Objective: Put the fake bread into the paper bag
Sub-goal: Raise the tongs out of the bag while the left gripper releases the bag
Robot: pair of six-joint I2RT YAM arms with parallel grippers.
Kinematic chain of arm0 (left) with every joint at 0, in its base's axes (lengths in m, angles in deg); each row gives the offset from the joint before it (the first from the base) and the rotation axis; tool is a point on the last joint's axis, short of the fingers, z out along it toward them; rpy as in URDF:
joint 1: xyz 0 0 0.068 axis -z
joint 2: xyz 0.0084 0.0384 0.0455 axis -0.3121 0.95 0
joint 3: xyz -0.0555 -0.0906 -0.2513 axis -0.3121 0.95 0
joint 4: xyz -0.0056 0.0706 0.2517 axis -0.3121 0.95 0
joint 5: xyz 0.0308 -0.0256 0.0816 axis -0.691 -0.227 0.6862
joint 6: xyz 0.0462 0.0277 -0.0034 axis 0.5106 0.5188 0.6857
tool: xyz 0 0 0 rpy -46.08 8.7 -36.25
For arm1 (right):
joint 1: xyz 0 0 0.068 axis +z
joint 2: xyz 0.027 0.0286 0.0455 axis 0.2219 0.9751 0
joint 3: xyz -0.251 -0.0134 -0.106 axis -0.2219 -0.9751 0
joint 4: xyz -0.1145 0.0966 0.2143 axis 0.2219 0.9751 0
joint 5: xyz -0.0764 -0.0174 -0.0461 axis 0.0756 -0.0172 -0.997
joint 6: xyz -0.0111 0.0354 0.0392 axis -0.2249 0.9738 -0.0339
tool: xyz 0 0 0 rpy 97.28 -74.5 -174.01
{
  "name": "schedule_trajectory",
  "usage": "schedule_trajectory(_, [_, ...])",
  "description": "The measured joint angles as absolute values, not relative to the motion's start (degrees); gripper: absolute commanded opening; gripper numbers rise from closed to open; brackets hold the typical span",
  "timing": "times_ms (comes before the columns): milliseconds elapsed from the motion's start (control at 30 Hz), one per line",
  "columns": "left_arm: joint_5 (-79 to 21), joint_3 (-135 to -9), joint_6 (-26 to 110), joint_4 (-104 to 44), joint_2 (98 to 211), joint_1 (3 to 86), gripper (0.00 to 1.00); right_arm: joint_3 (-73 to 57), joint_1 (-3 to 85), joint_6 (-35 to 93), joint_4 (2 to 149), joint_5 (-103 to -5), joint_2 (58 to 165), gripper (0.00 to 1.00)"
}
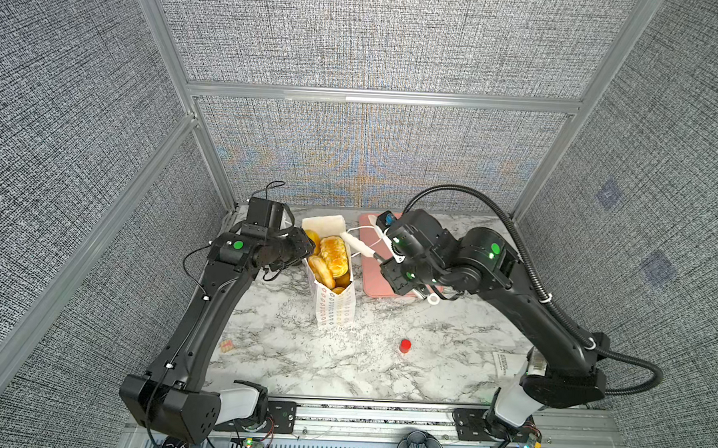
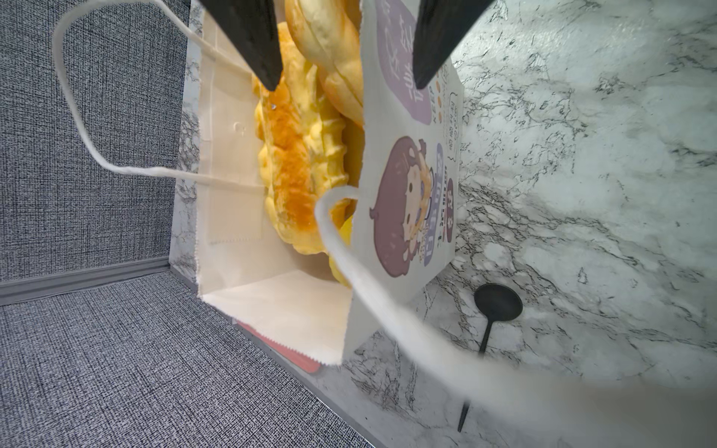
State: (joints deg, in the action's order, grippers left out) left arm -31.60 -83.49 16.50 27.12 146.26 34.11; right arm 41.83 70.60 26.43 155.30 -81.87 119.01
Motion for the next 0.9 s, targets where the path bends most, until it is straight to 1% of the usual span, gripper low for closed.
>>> schedule_trajectory(167, [-31.4, -84.4, 16.7, 28.4, 145.5, 34.1, 0.79, 39.3, 68.4, 27.3, 153.8, -80.3, 117.0, 0.54])
schedule_trajectory(200, [-31.1, -84.7, 16.8, 28.7, 145.3, 34.1, 0.98, 38.8, 68.0, 27.4, 153.6, -80.1, 116.5, 0.54])
schedule_trajectory(400, [-28.8, -87.4, 18.1, 30.8, 143.4, 33.9, 0.98, 35.7, 63.8, 28.2, 152.0, -78.0, 113.5, 0.54])
schedule_trajectory(667, [-24.5, -96.1, 20.7, 35.7, 141.2, 33.0, 0.98, 31.3, 55.7, 29.4, 149.6, -73.8, 109.1, 0.54])
schedule_trajectory(800, [-20.5, -99.8, 21.2, 38.6, 140.3, 30.4, 0.99, 28.3, 51.0, 30.1, 148.0, -71.5, 106.9, 0.54])
schedule_trajectory(900, [-17.8, -100.4, 21.1, 40.8, 140.0, 27.4, 0.98, 25.9, 47.4, 30.3, 147.3, -69.4, 105.8, 0.54])
